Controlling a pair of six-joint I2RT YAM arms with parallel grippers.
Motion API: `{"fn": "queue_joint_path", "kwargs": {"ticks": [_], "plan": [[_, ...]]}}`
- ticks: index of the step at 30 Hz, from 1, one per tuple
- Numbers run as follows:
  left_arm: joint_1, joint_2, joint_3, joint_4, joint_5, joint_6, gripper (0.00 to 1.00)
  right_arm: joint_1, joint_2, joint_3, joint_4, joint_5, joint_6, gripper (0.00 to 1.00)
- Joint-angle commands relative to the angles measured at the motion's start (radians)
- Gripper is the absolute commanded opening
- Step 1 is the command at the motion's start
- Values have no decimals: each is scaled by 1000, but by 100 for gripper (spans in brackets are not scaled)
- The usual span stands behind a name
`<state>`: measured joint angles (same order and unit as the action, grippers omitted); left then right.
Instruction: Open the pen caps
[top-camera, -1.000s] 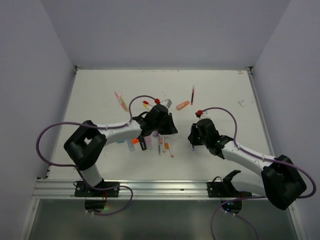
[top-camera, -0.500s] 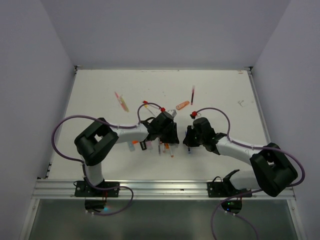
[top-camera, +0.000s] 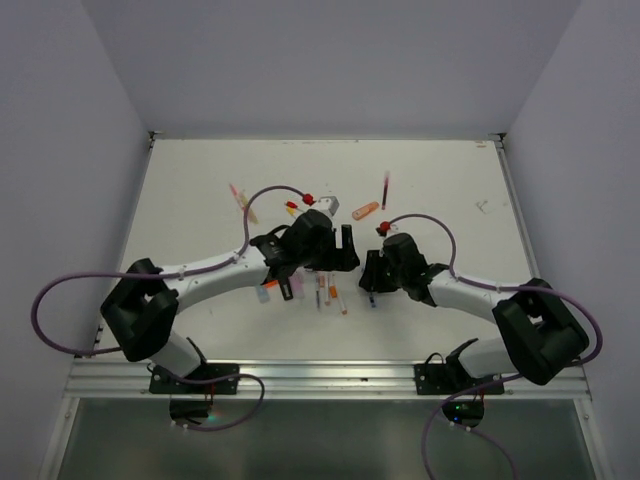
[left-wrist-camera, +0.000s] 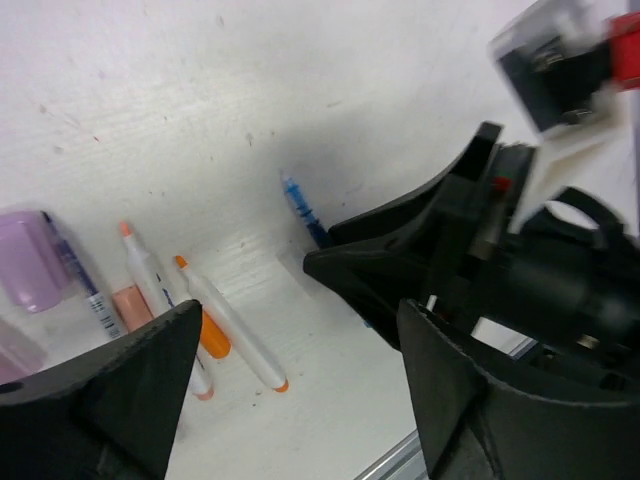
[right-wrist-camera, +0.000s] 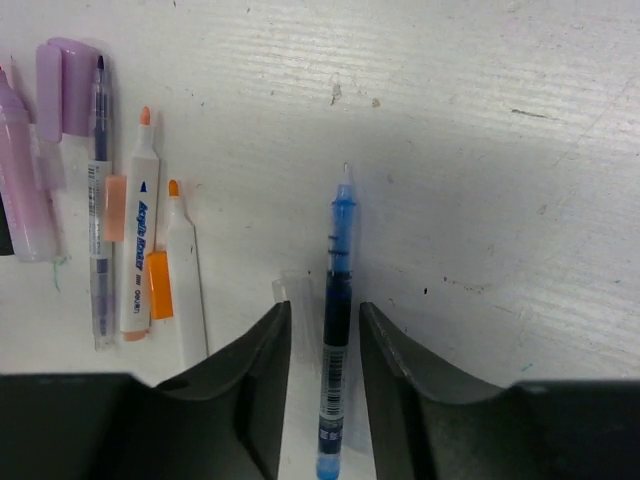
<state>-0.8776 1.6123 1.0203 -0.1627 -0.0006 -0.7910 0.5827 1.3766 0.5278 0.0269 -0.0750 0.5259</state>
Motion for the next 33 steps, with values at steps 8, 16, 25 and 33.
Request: {"fn": "queue_joint_path", "kwargs": {"ticks": [8, 16, 25, 33], "plan": [[113, -310, 49, -172, -173, 139, 98, 2, -45, 103, -71, 95, 23, 62], [334, -425, 60, -311, -251, 303, 100, -29, 33, 362, -220, 371, 31, 80], [388, -517, -54, -328, -326, 444, 100, -165, 358, 708, -309, 449, 20, 68], [388, -525, -151, -301, -423, 463, 100, -244, 627, 986, -326, 411, -13, 49]]}}
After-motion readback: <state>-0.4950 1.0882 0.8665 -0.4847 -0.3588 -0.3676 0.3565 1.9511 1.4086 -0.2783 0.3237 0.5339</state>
